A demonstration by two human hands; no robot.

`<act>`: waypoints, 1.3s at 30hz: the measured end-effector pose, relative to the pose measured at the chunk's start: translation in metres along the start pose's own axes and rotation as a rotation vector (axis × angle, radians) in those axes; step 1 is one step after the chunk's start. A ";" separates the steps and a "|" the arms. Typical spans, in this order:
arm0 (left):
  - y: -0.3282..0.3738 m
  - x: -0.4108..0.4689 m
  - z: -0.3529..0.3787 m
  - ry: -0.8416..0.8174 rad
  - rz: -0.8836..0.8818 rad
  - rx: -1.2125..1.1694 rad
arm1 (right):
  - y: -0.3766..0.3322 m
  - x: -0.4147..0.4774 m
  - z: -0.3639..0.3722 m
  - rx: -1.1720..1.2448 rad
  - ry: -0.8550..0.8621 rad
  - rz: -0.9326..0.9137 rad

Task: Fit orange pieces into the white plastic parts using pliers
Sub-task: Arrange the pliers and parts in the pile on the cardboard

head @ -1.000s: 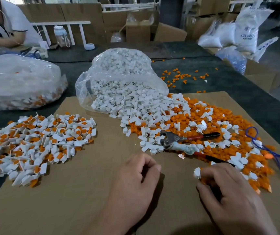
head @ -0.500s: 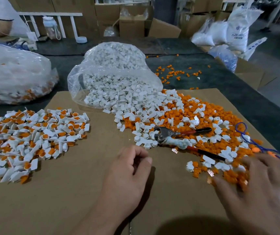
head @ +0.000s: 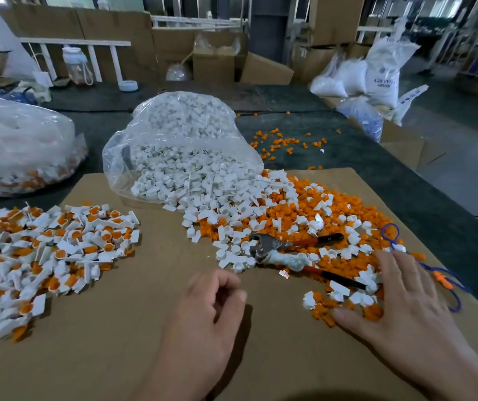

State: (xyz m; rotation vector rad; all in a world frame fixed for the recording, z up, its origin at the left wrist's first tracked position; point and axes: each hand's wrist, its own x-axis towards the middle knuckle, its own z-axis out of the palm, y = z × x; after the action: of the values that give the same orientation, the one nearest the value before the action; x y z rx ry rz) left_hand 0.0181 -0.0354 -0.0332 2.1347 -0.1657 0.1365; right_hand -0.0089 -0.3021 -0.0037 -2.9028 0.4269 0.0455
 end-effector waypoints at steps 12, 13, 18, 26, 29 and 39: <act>0.011 0.005 0.018 -0.198 0.042 0.618 | -0.030 0.024 0.018 0.055 0.079 -0.200; 0.011 0.005 0.018 -0.187 0.044 0.632 | -0.035 0.027 0.018 0.057 0.081 -0.210; 0.007 0.004 0.017 -0.152 0.064 0.653 | -0.027 0.023 0.007 0.138 0.235 -0.215; 0.006 0.006 0.016 -0.118 0.071 0.621 | 0.057 0.044 -0.028 -0.174 0.350 0.219; 0.007 0.006 0.014 -0.115 0.079 0.608 | 0.069 0.043 -0.020 -0.258 0.258 0.241; 0.004 0.006 0.014 -0.078 0.078 0.583 | 0.084 0.052 -0.023 0.176 0.387 0.031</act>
State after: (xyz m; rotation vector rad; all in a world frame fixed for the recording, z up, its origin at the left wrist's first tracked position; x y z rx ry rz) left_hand 0.0237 -0.0495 -0.0367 2.7180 -0.2813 0.1616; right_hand 0.0167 -0.4000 -0.0007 -2.7253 0.5088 -0.5283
